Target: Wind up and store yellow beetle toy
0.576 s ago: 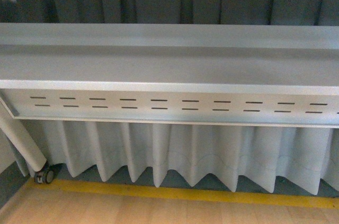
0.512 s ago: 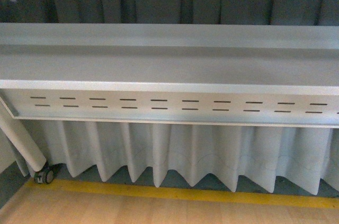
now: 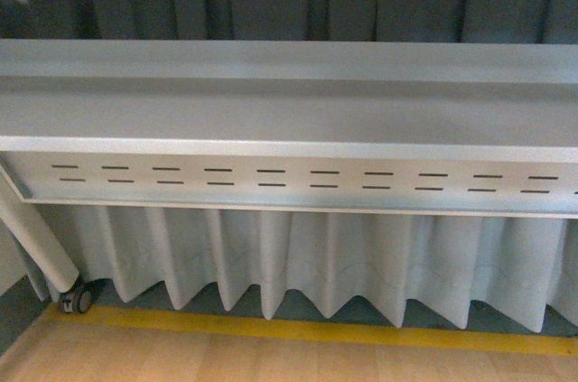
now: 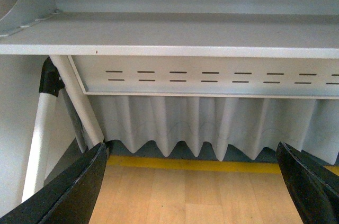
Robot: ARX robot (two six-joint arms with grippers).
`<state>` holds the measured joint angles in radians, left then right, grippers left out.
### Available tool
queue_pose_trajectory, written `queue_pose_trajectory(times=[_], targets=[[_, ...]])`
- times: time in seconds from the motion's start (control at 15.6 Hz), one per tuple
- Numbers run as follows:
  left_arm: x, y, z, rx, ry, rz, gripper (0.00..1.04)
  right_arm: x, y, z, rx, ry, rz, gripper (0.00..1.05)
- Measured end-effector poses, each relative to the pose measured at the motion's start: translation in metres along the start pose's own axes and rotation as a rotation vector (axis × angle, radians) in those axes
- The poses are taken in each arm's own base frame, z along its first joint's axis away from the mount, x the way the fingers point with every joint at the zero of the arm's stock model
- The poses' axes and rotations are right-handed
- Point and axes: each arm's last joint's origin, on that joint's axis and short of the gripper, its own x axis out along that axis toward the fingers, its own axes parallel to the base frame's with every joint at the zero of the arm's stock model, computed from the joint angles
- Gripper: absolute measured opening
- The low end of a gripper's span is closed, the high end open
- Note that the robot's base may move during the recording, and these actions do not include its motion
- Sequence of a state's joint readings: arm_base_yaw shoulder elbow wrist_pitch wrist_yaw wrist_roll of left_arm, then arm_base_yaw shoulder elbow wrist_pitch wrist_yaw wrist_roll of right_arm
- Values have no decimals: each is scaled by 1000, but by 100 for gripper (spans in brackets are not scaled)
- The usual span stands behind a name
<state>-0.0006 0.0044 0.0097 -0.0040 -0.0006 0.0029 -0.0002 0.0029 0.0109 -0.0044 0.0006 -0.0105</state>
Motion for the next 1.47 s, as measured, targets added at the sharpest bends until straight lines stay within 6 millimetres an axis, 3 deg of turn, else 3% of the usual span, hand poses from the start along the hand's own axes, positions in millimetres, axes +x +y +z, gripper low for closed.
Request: queue_pose_trajectory(times=[1.47], targets=[[0, 0, 0, 0, -1, 0, 98, 0, 0, 0, 0, 0, 1, 98]])
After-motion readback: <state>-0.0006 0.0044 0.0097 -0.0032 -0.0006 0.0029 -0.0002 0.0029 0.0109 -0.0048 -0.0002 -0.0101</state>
